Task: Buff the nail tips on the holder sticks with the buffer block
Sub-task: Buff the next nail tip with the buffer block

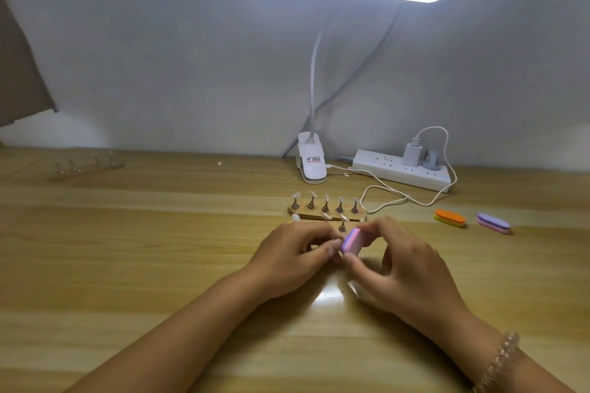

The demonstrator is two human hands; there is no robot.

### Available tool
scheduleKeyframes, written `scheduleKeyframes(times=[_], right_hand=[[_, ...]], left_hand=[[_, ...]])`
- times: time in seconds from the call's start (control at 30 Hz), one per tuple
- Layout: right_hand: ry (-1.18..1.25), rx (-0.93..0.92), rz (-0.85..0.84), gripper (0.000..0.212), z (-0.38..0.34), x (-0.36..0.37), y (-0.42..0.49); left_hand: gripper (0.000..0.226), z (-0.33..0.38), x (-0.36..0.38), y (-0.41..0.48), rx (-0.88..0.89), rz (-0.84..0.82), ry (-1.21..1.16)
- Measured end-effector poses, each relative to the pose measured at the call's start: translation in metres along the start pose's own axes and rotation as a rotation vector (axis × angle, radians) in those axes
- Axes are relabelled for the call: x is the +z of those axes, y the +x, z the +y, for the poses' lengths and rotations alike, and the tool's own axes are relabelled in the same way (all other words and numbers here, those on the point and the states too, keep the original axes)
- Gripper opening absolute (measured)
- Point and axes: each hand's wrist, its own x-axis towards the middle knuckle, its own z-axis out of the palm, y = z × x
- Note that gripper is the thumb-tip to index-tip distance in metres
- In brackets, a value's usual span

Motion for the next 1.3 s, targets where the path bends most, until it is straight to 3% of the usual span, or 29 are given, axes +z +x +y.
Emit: scheduleKeyframes(times=[0.2,0.33,0.47,0.63,0.77,0.9,1.03,1.2,1.3], right_hand=[[-0.054,-0.057,-0.043,0.028,-0.004,0.002,-0.004],[0.004,0.051,0.024,0.026,0.003,0.001,0.002],[-0.057,-0.058,-0.032,0.029,-0.005,0.002,-0.004],[-0.006,0.039,0.021,0.023,0.004,0.001,0.002],[-0.034,-0.064,-0.032,0.026,-0.003,0.001,-0.003],[-0.007,0.016,-0.004,0.024,0.002,0.000,0.002],[-0.036,-0.067,-0.068,0.028,-0.002,0.003,-0.002],[0.140,0.082,0.095,0.021,0.010,0.000,0.004],[0.082,-0.028,0.032,0.026,0.003,0.002,0.000]], left_hand=[[0.019,0.001,0.000,-0.001,0.006,0.008,0.000],[0.016,0.003,0.000,-0.002,-0.006,0.008,-0.030],[0.020,0.002,-0.001,-0.002,0.002,0.018,0.003],[0.015,0.004,-0.001,-0.002,-0.012,0.010,-0.037],[0.014,0.001,0.000,-0.002,-0.005,0.036,0.002],[0.016,0.005,-0.001,-0.002,-0.026,0.011,-0.026],[0.024,0.007,-0.001,-0.003,-0.037,0.012,0.010],[0.008,0.006,0.001,-0.003,-0.052,0.005,-0.089],[0.008,0.005,0.000,-0.004,-0.040,0.007,-0.040]])
